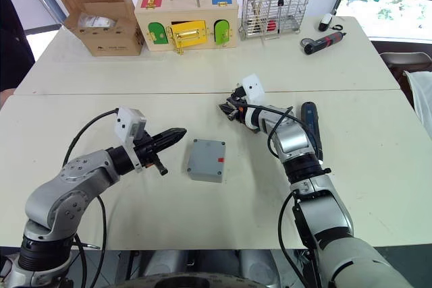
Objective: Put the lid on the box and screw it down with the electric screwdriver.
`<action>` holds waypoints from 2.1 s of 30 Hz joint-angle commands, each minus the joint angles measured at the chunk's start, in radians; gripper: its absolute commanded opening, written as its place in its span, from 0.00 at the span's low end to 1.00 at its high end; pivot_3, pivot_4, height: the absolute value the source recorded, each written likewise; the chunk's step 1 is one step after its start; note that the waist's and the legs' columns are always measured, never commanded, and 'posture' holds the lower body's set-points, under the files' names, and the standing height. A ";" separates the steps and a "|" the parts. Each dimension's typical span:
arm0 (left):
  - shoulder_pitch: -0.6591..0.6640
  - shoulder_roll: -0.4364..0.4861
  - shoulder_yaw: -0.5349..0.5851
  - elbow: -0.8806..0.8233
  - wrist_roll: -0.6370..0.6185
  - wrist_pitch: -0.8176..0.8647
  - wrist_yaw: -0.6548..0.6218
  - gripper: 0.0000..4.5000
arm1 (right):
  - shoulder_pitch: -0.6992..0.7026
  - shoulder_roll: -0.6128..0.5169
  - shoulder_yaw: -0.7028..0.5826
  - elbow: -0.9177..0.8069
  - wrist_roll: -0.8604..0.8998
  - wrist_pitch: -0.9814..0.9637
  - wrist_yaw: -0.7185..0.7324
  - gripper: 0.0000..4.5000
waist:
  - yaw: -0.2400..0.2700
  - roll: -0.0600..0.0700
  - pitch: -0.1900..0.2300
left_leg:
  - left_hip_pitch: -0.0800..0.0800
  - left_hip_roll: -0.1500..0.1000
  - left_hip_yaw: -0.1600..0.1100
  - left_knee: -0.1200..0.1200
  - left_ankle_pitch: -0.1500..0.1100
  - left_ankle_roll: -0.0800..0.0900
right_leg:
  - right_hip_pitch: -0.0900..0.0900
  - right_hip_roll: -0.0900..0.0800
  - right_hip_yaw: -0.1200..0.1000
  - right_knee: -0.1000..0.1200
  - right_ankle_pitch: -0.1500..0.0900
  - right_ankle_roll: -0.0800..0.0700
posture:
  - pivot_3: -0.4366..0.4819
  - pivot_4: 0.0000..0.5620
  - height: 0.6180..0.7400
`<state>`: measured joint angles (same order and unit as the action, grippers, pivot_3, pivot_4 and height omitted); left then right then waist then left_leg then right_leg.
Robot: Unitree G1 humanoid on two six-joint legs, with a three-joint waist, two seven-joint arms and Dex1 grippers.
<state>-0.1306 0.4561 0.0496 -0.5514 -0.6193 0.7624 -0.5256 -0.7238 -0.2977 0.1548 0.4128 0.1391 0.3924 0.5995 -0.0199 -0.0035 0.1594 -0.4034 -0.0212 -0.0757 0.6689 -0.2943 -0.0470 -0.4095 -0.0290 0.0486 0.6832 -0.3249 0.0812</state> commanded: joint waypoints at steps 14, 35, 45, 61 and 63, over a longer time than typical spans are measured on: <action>-0.014 0.014 -0.006 -0.002 0.006 -0.027 -0.013 0.00 | -0.031 0.005 -0.072 -0.085 0.032 0.009 0.008 0.01 | 0.000 0.000 0.000 | 0.000 0.000 0.000 0.000 0.000 0.000 | 0.000 0.000 0.000 0.000 0.000 0.000 | 0.48 0.27 1.00; -0.111 0.183 -0.126 -0.076 -0.035 0.015 -0.210 0.00 | 0.307 -0.373 -0.168 -0.915 0.412 0.459 0.271 0.01 | 0.002 0.000 0.000 | -0.001 0.000 -0.002 -0.001 -0.004 0.007 | 0.001 0.000 -0.001 -0.001 0.000 0.000 | 0.48 0.27 1.00; -0.088 0.235 -0.158 -0.019 0.043 -0.049 -0.263 0.00 | 0.350 -0.343 -0.100 -0.915 0.387 0.420 0.205 0.01 | 0.010 0.000 0.000 | 0.001 0.000 -0.002 0.000 -0.003 0.006 | 0.002 0.000 -0.001 -0.001 0.000 0.000 | 0.48 0.27 1.00; -0.080 0.205 -0.154 -0.021 0.049 -0.049 -0.234 0.00 | 0.343 -0.331 -0.047 -0.868 0.377 0.382 0.198 0.01 | 0.008 0.000 0.000 | 0.001 0.000 -0.002 0.000 -0.004 0.006 | 0.002 0.000 0.000 -0.001 0.000 0.000 | 0.48 0.27 1.00; -0.083 0.204 -0.154 -0.017 0.050 -0.050 -0.233 0.00 | 0.343 -0.330 -0.044 -0.862 0.373 0.379 0.197 0.01 | 0.008 0.000 0.000 | 0.001 0.000 -0.002 0.000 -0.004 0.006 | 0.002 0.000 0.000 -0.001 0.000 0.000 | 0.48 0.27 1.00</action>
<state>-0.2102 0.6633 -0.1136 -0.5542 -0.5746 0.7299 -0.7593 -0.3694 -0.6356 0.1128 -0.4410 0.5143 0.7911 0.7984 -0.0121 -0.0036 0.1595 -0.4026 -0.0214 -0.0778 0.6688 -0.2978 -0.0406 -0.4074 -0.0291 0.0482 0.6820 -0.3250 0.0811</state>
